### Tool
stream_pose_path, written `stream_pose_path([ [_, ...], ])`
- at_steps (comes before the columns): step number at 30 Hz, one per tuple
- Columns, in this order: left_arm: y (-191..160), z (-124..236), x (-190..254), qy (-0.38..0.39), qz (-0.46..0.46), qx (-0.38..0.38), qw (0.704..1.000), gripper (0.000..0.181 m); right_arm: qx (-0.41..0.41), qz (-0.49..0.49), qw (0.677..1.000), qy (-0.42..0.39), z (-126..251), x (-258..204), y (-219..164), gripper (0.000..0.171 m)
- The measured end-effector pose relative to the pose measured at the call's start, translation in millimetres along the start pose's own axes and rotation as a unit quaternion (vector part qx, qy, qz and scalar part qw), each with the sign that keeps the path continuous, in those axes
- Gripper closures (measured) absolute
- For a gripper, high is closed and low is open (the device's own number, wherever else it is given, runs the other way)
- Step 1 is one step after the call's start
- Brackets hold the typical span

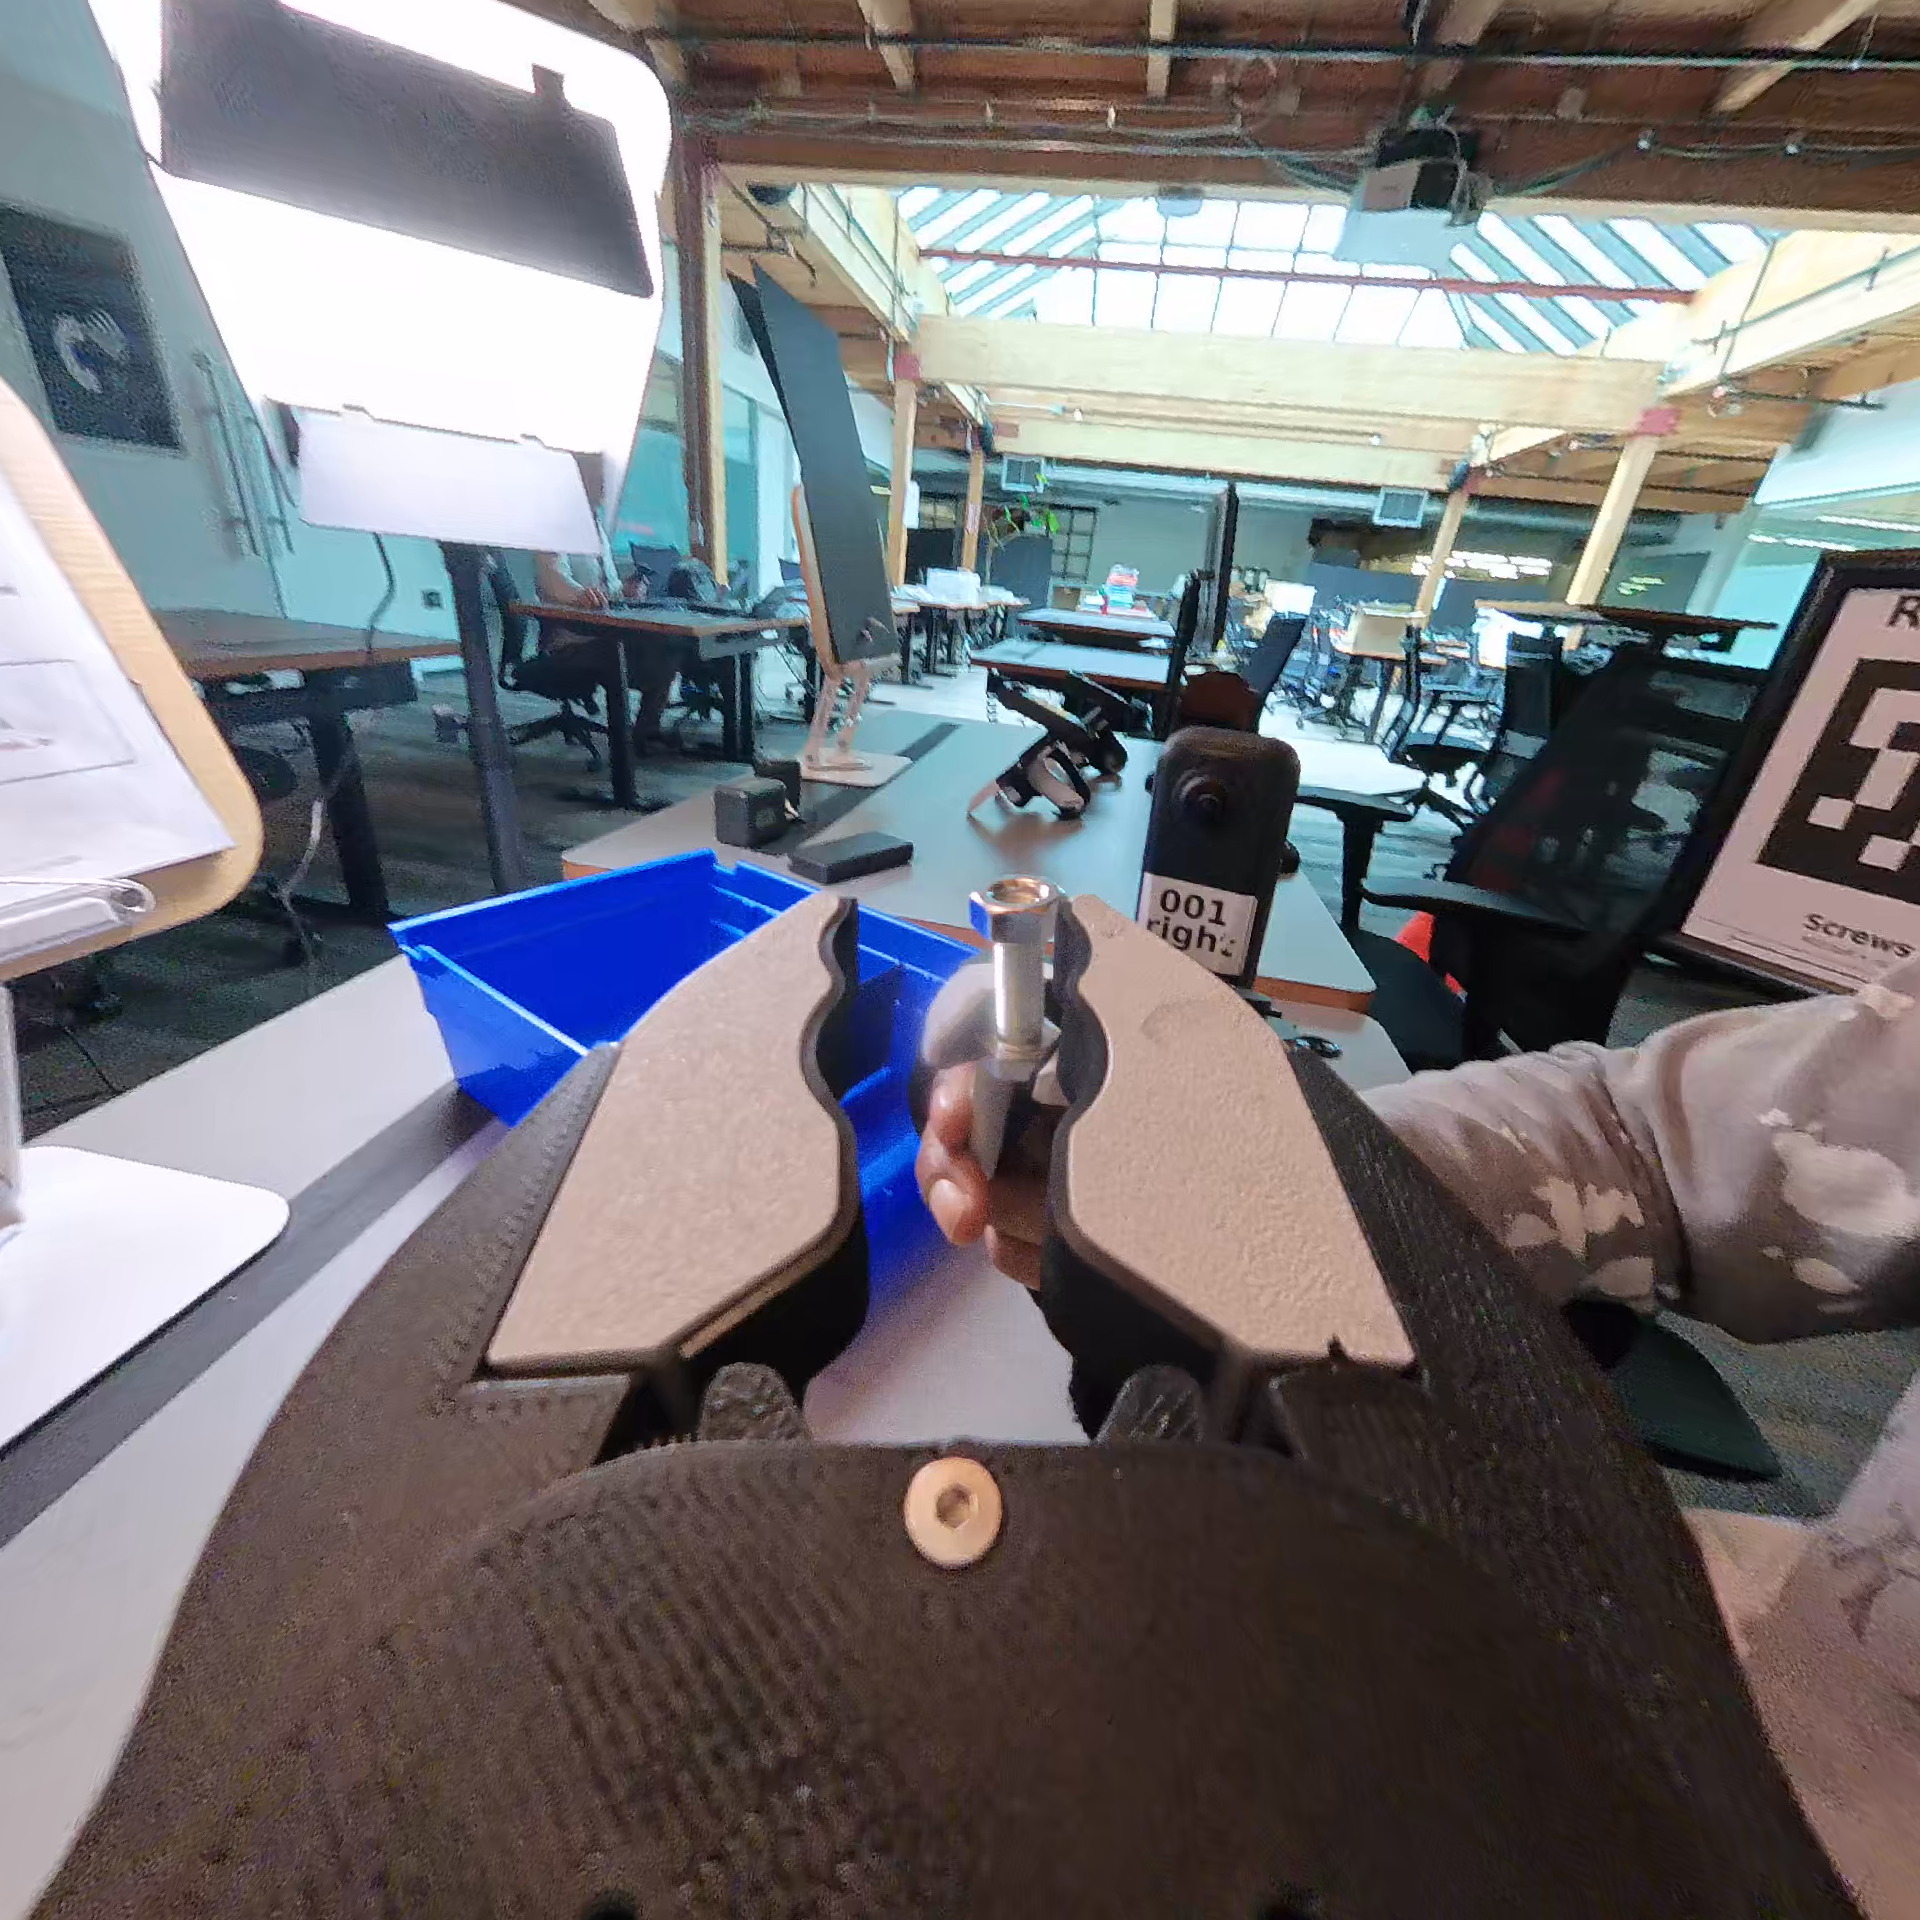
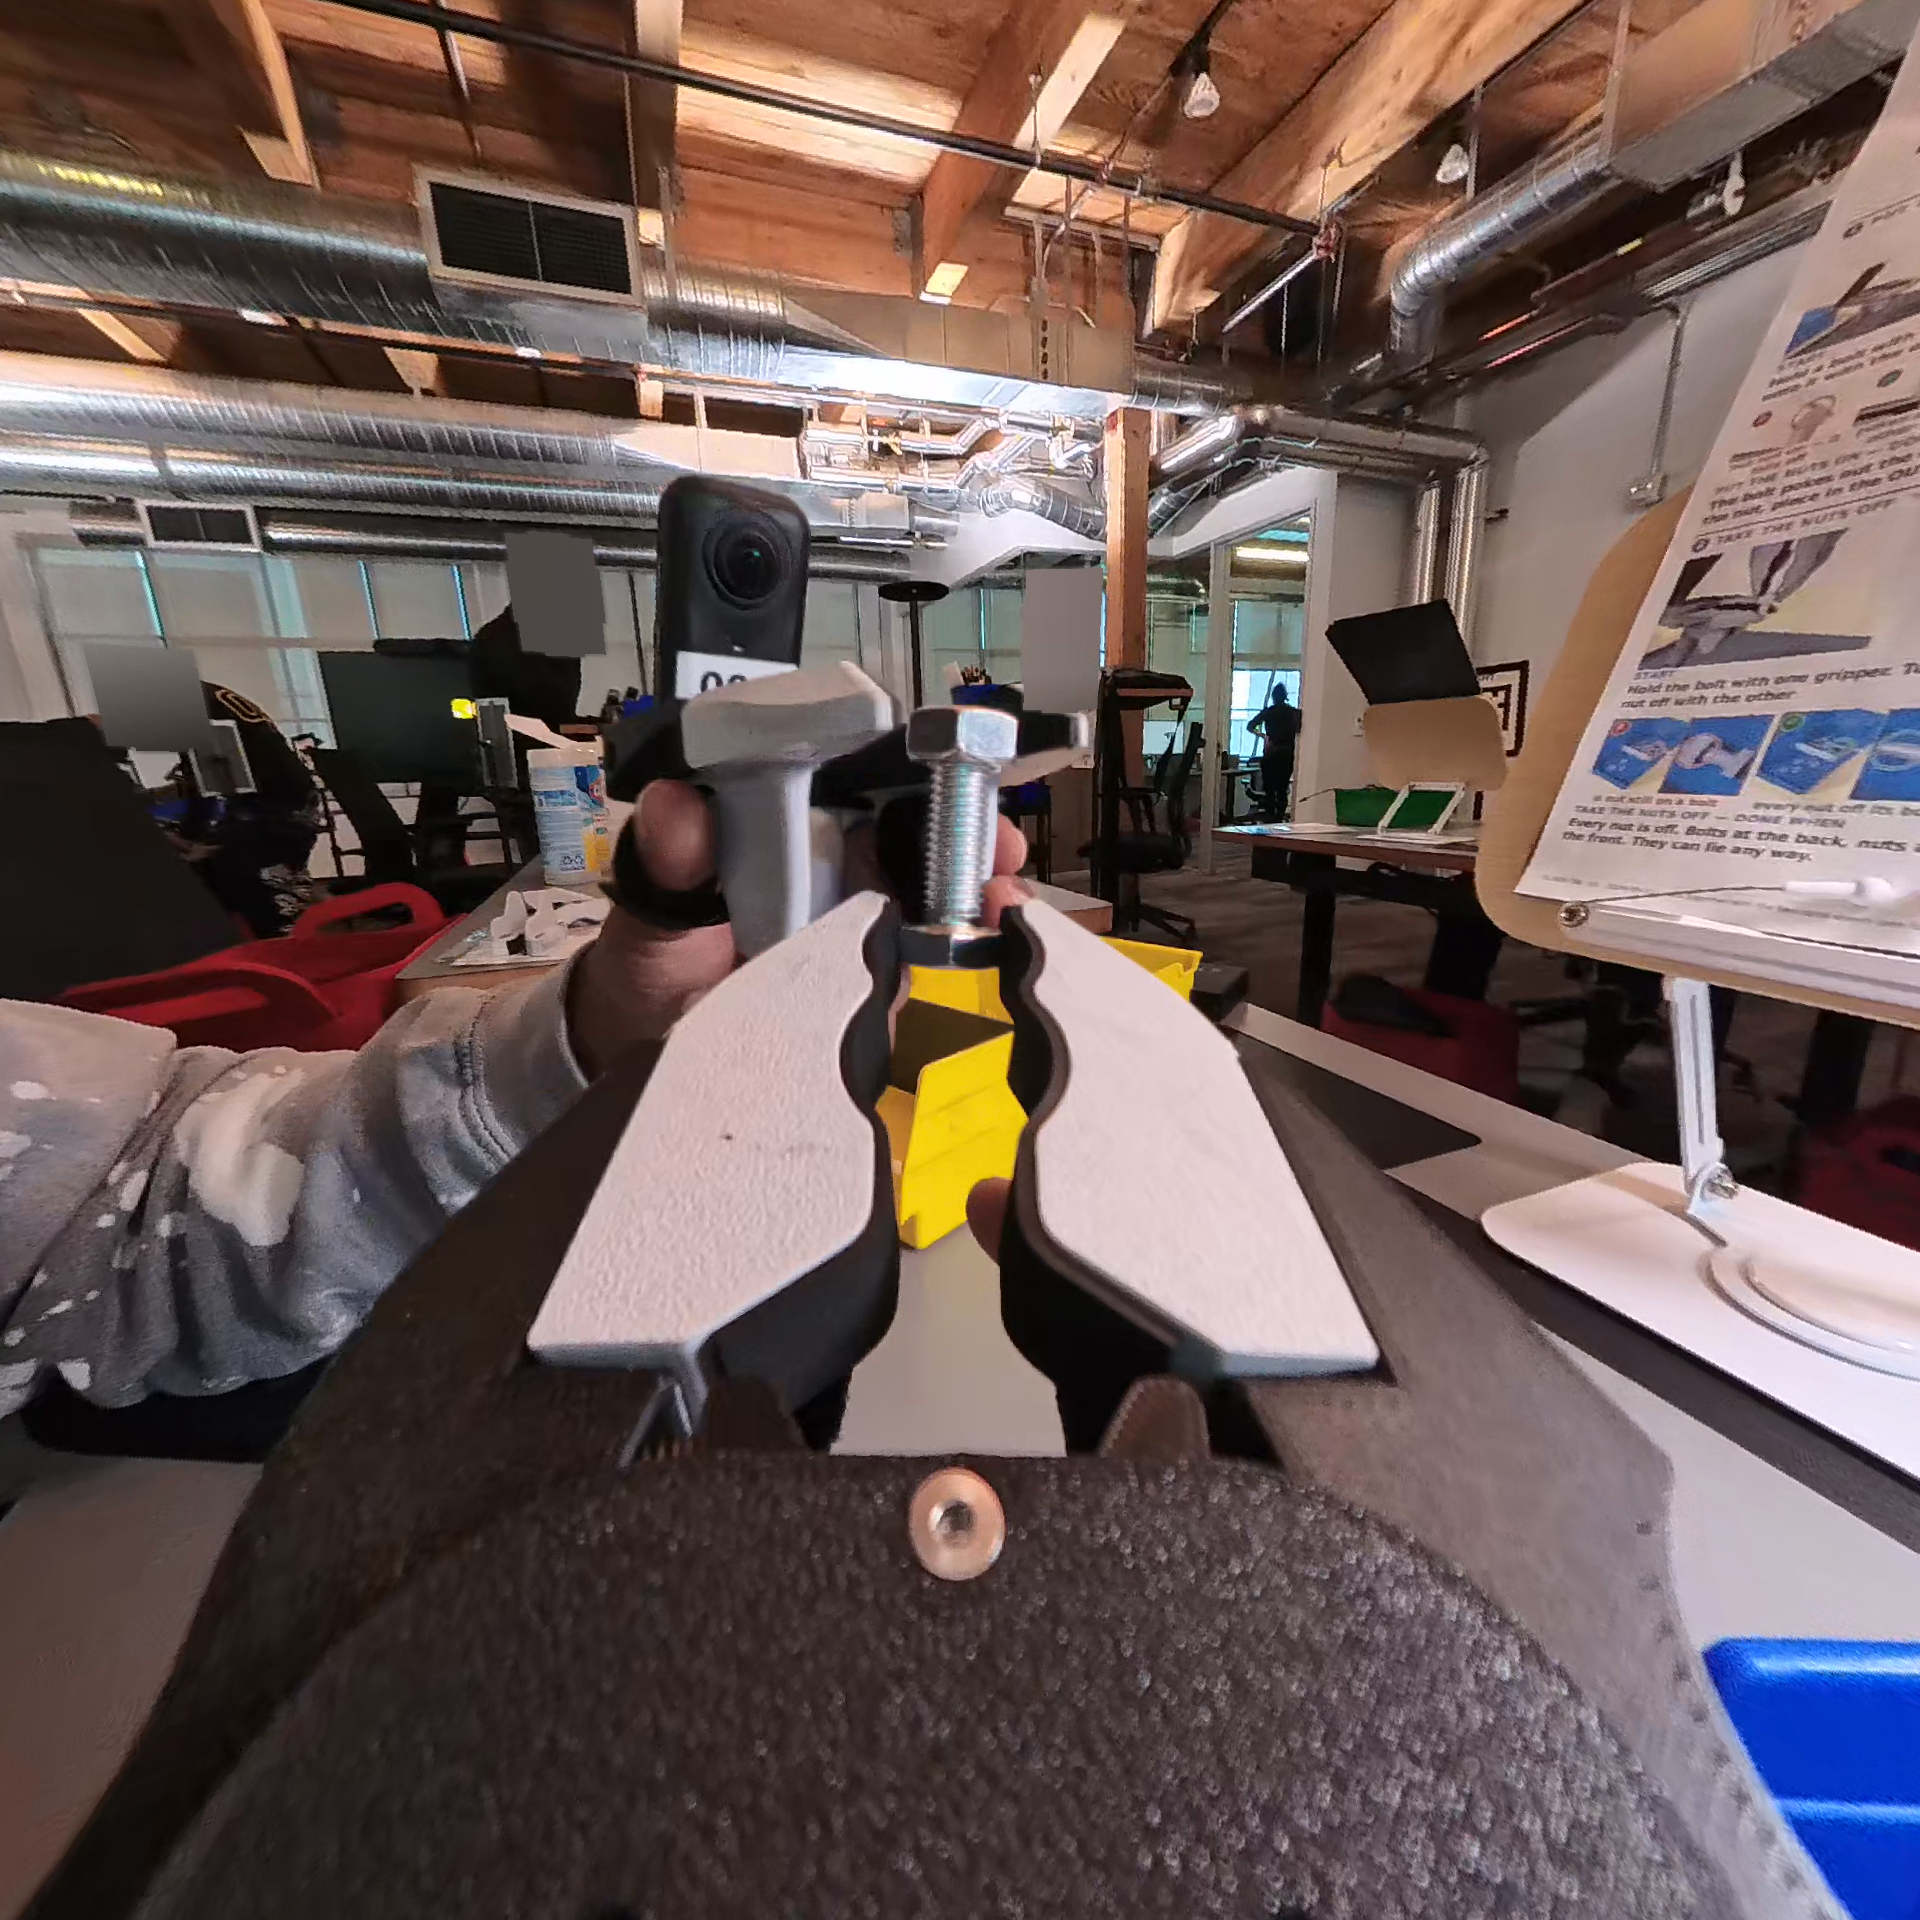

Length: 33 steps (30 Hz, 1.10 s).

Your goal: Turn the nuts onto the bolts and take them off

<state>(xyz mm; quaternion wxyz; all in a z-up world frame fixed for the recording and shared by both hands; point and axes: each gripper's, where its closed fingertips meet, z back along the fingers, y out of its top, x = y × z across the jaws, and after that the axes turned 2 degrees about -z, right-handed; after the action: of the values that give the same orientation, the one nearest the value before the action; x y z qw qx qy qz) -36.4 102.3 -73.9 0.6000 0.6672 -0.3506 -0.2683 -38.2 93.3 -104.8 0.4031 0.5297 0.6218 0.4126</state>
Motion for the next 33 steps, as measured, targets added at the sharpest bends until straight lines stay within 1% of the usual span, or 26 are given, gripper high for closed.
stream_pose_path([
  [2, -3.0, -2.6, 2.9, -0.002, -0.006, -0.012, 1.0, 0.146, 0.002, 0.0, 1.0, 0.006, -1.1, -3.4, 0.9, 0.152],
  [3, -1.8, -1.0, 0.3, 0.005, -0.007, -0.01, 1.0, 0.155, 0.009, -0.003, 1.0, 0.01, -0.5, -4.4, 3.5, 0.152],
  [4, -4.2, 1.6, -11.1, 0.039, -0.014, -0.022, 0.999, 0.163, 0.02, -0.006, 1.0, 0.022, 0.8, -7.1, 7.5, 0.152],
  [5, -6.3, 4.7, -19.0, 0.058, -0.022, -0.029, 0.998, 0.162, 0.024, -0.006, 0.999, 0.03, 1.7, -9.7, 10.7, 0.152],
  [6, -5.1, 6.8, -19.8, 0.053, -0.013, -0.024, 0.998, 0.16, 0.025, -0.002, 0.999, 0.033, 2.0, -11.3, 12.7, 0.152],
  [8, 1.0, 7.2, -13.8, 0.028, 0.008, -0.009, 1.0, 0.154, 0.023, -0.001, 0.999, 0.027, 1.9, -9.4, 12.7, 0.152],
  [11, 1.8, 0.7, 2.1, -0.004, 0.008, -0.01, 1.0, 0.145, 0.014, -0.008, 1.0, 0.009, 1.3, -2.1, 5.4, 0.152],
  [14, -0.4, -3.6, 4.3, 0.0, 0.004, -0.019, 1.0, 0.146, 0.01, -0.008, 1.0, 0.011, -1.1, -4.7, 2.5, 0.152],
  [15, 0.6, -2.0, 1.2, 0.009, 0.004, -0.017, 1.0, 0.155, 0.016, -0.013, 1.0, 0.013, -0.7, -5.2, 4.3, 0.152],
  [16, -3.6, 0.9, -12.2, 0.051, -0.002, -0.034, 0.998, 0.167, 0.029, -0.02, 0.999, 0.027, 1.0, -7.8, 8.6, 0.152],
  [17, -8.4, 3.6, -20.3, 0.074, -0.019, -0.051, 0.996, 0.165, 0.034, -0.023, 0.999, 0.033, 2.2, -9.6, 11.8, 0.152],
  [18, -8.4, 4.9, -20.4, 0.071, -0.019, -0.05, 0.996, 0.162, 0.037, -0.019, 0.998, 0.036, 2.6, -11.1, 14.2, 0.152],
  [20, -1.4, 4.4, -13.2, 0.044, 0.004, -0.031, 0.999, 0.156, 0.038, -0.018, 0.999, 0.033, 3.1, -10.3, 15.9, 0.152],
  [22, 1.8, 2.3, -4.7, 0.024, 0.002, -0.025, 0.999, 0.15, 0.035, -0.022, 0.999, 0.028, 3.3, -7.5, 14.0, 0.152],
  [25, 3.7, -3.4, 10.0, -0.005, 0.012, -0.022, 1.0, 0.146, 0.026, -0.019, 0.999, 0.021, 1.5, -7.0, 9.6, 0.152],
  [26, 2.0, -4.9, 9.7, 0.0, 0.008, -0.027, 1.0, 0.148, 0.026, -0.019, 0.999, 0.024, 0.8, -8.6, 9.7, 0.152],
  [27, 2.6, -4.2, 6.1, 0.014, 0.002, -0.025, 1.0, 0.155, 0.029, -0.022, 0.999, 0.023, 0.7, -9.0, 10.9, 0.152],
  [28, -1.5, -1.6, -7.2, 0.056, -0.005, -0.041, 0.998, 0.169, 0.039, -0.026, 0.998, 0.033, 1.9, -11.1, 14.0, 0.152],
  [29, -6.3, 0.7, -14.5, 0.073, -0.014, -0.058, 0.996, 0.166, 0.042, -0.027, 0.998, 0.039, 2.6, -13.1, 16.3, 0.152],
  [30, -5.4, 2.3, -15.0, 0.067, -0.007, -0.053, 0.996, 0.163, 0.043, -0.023, 0.998, 0.041, 2.8, -14.5, 18.2, 0.152],
  [32, 3.3, 3.0, -8.1, 0.038, 0.016, -0.026, 0.999, 0.156, 0.041, -0.02, 0.998, 0.037, 3.0, -13.5, 18.8, 0.152],
  [33, 5.0, 2.2, -3.9, 0.027, 0.015, -0.024, 0.999, 0.152, 0.041, -0.023, 0.998, 0.034, 3.4, -11.6, 17.9, 0.152],
])
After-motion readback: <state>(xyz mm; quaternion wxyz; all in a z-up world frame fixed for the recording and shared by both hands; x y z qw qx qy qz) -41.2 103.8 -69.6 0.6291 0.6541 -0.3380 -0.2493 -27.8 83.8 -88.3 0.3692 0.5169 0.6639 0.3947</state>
